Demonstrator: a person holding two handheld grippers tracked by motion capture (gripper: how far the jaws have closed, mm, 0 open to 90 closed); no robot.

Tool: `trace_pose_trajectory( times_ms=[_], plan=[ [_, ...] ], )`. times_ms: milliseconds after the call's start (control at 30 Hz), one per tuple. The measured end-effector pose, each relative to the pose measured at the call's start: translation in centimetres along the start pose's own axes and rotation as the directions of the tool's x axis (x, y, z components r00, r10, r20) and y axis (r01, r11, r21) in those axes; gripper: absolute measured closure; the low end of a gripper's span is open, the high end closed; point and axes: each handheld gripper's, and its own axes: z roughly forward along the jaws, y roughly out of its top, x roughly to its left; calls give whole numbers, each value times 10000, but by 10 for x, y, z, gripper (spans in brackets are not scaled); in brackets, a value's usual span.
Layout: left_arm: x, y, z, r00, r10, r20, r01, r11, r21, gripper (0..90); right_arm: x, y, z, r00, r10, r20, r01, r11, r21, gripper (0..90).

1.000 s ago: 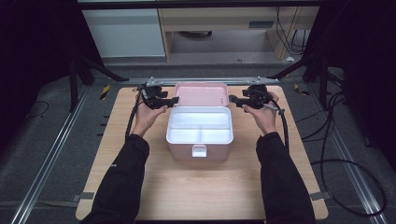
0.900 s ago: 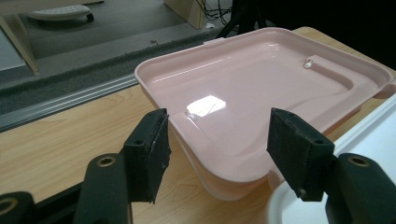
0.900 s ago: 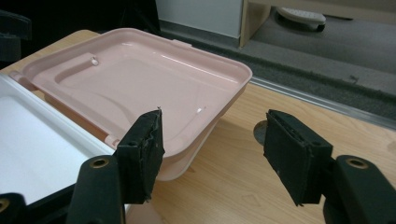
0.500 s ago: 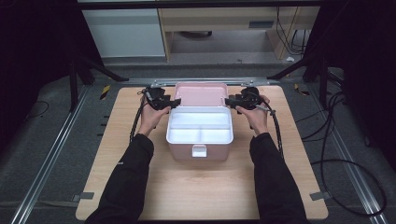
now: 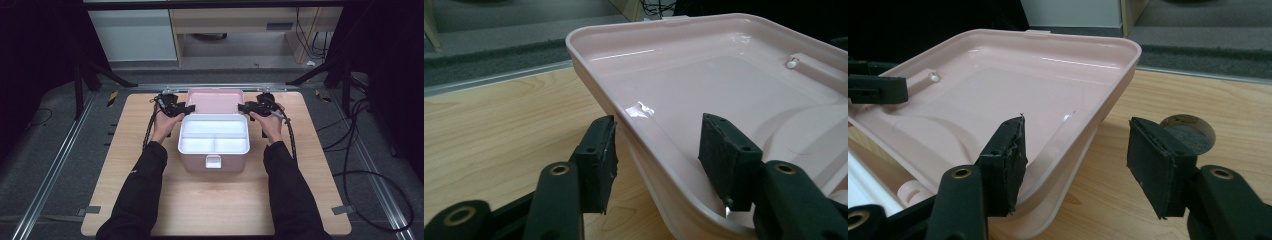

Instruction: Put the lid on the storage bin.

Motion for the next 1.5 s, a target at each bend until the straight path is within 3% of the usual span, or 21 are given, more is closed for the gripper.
trace_pose_trajectory(
  times_ms=[167, 333, 367, 533, 567, 700, 800, 900, 1067, 1233, 1500],
  plan=[
    [0, 4, 0, 10000, 35, -10, -35, 9995, 329, 507, -1, -1, 2, 9996, 240, -180, -240, 9997, -16, 435],
    [2, 3, -3, 9974, -389, 607, 379, 9991, 181, 559, 0, -4, 8, 9998, 98, -182, -92, 9995, 297, 452],
    [1, 2, -3, 9976, -377, 574, 368, 9992, 159, 558, 0, -5, 9, 9991, 236, -346, -224, 9991, 353, 451],
    [0, 2, -4, 9980, -387, 494, 379, 9992, 155, 561, 2, -4, 9, 9997, 177, -166, -172, 9994, 289, 490],
    [-1, 3, -4, 9984, -319, 461, 312, 9994, 144, 562, 2, -4, 8, 10000, -11, -95, 13, 9997, 235, 494],
    [-3, 5, -7, 9993, -169, 339, 168, 9999, 21, 572, 4, 1, 2, 9997, -16, -232, 18, 10000, 59, 505],
    [-2, 8, -12, 9987, -226, 460, 236, 9995, -206, 617, 6, 3, -3, 9997, -94, -234, 92, 9999, -102, 514],
    [-2, 11, -19, 9988, 24, 484, -7, 9994, -333, 624, 9, 7, -7, 9995, -125, -303, 110, 9988, -467, 519],
    [-2, 15, -31, 9981, 316, 529, -285, 9978, -591, 629, 17, 15, -12, 9962, -841, -204, 828, 9949, -580, 509],
    [-6, 19, -45, 9970, 554, 549, -505, 9949, -868, 635, 24, 25, -20, 9928, -1169, -267, 1144, 9900, -822, 512],
    [-15, 23, -67, 9934, 1027, 519, -978, 9911, -900, 645, 39, 30, -37, 9825, -1840, -282, 1810, 9797, -863, 514]
  ],
)
